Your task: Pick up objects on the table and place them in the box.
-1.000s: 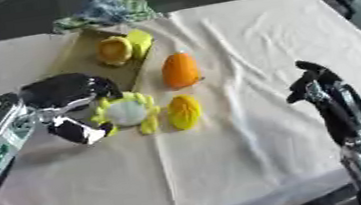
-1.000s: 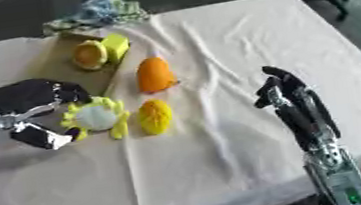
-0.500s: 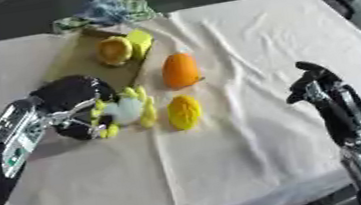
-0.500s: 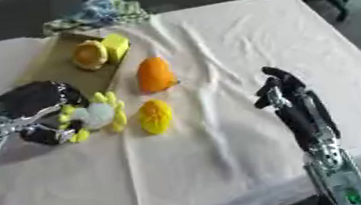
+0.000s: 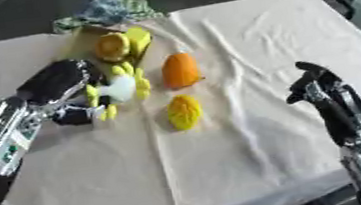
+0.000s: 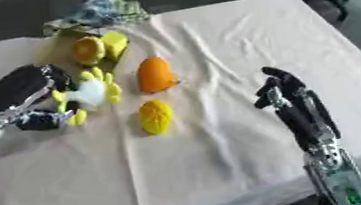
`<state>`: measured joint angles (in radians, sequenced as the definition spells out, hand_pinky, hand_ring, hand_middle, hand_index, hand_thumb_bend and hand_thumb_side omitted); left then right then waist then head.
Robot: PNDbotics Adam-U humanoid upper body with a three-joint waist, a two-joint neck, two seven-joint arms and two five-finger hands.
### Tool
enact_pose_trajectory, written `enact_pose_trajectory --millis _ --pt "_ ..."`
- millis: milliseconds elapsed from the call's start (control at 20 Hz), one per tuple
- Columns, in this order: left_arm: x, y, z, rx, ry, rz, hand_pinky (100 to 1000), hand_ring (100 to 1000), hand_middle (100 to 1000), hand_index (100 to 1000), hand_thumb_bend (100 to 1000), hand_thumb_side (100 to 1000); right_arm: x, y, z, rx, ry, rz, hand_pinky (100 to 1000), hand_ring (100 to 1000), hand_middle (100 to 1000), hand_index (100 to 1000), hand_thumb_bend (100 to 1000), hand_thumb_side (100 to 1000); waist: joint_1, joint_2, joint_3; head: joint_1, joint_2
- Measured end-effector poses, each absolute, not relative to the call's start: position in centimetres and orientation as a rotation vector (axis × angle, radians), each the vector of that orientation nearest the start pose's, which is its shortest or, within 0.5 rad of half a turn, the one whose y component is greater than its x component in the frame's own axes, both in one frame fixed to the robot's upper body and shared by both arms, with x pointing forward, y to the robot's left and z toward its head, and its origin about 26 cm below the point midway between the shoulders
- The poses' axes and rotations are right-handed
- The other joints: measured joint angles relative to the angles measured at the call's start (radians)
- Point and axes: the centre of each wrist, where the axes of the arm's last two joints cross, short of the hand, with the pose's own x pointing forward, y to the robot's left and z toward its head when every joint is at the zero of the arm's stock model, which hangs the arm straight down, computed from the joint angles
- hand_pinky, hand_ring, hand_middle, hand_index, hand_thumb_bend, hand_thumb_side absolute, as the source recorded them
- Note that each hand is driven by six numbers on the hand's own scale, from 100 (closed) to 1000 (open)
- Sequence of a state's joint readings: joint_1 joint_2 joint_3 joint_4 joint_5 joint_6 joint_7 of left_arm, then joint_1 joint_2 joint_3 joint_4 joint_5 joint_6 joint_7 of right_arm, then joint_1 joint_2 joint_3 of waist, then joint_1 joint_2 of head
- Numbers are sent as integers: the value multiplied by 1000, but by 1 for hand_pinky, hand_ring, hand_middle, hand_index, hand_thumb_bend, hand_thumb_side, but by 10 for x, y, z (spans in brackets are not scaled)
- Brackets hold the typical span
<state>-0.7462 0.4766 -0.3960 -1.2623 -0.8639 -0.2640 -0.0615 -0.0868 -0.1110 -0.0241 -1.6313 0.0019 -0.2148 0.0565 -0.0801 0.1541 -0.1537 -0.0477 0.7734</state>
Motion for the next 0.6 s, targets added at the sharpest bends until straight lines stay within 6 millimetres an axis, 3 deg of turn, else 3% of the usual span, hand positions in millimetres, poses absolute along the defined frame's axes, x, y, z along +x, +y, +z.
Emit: enact_pose_trajectory --millis 250,500,600 --pt "442 226 173 966 -1812 -1511 426 236 239 546 100 215 298 -263 30 -39 -1920 159 556 497 503 847 100 604 -1 0 -5 0 0" --pt "455 223 150 969 -1723 -1473 453 262 266 583 100 204 297 -263 28 -32 -1910 161 556 497 503 847 100 607 -3 0 -12 1 0" --pt "458 222 139 978 -1690 -1475 496 317 321 632 100 198 297 -262 28 -28 -1909 163 556 497 503 847 100 607 -3 0 -15 2 0"
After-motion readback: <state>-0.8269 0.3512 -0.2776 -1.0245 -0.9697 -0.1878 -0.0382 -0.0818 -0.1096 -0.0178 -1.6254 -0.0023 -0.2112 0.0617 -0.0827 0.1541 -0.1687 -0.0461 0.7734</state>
